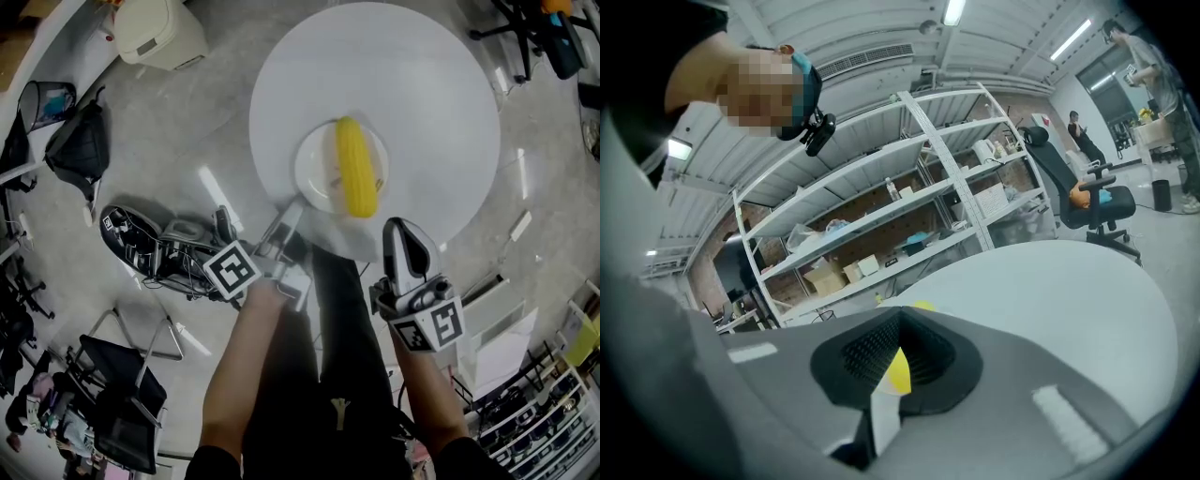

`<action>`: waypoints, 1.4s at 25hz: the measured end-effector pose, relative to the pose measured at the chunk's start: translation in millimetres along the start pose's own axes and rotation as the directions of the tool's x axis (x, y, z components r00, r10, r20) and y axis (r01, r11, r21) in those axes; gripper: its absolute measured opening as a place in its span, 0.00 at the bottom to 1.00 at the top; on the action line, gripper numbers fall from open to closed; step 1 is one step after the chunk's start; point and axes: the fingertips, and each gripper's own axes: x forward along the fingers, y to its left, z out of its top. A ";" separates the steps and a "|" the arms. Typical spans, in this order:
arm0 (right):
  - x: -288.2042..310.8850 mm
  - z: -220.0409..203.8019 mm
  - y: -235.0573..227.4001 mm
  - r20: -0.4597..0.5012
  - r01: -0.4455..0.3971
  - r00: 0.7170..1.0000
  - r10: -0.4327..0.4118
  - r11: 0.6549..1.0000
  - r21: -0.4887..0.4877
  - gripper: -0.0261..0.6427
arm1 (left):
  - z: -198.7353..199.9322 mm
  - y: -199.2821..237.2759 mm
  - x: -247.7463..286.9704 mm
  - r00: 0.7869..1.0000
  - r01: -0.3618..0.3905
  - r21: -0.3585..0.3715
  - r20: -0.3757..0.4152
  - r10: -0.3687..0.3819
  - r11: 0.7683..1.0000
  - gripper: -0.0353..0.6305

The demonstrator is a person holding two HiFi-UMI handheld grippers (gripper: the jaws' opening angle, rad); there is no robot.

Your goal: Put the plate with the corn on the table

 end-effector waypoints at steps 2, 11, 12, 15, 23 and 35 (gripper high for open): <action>0.0 -0.1 2.5 0.001 0.000 1.000 0.000 1.000 -0.003 0.05 | 0.8 0.3 -3.0 1.000 0.000 0.000 0.000 0.000 1.000 0.48; -7.1 -4.3 10.7 -0.004 0.009 1.000 -0.010 0.999 -0.036 0.05 | 1.9 -1.3 -15.9 1.000 0.009 0.023 -0.007 -0.009 1.000 0.41; -7.7 -4.7 12.8 -0.002 0.010 1.000 -0.010 0.999 -0.035 0.05 | 1.1 -0.5 -17.9 1.000 0.008 0.023 -0.009 -0.008 1.000 0.39; -10.5 -6.6 17.9 -0.002 0.012 1.000 -0.012 0.999 -0.046 0.05 | -1.5 3.5 -25.7 1.000 -0.011 0.015 -0.012 0.012 1.000 0.34; -20.7 -11.2 31.5 0.007 0.019 1.000 -0.019 0.998 -0.068 0.05 | -5.3 5.7 -46.5 1.000 -0.012 0.051 -0.010 0.012 0.999 0.16; -33.9 -13.5 58.1 0.027 0.022 0.999 -0.019 0.996 -0.081 0.05 | -19.3 -10.8 -74.5 0.998 0.035 0.095 -0.051 -0.030 0.995 0.06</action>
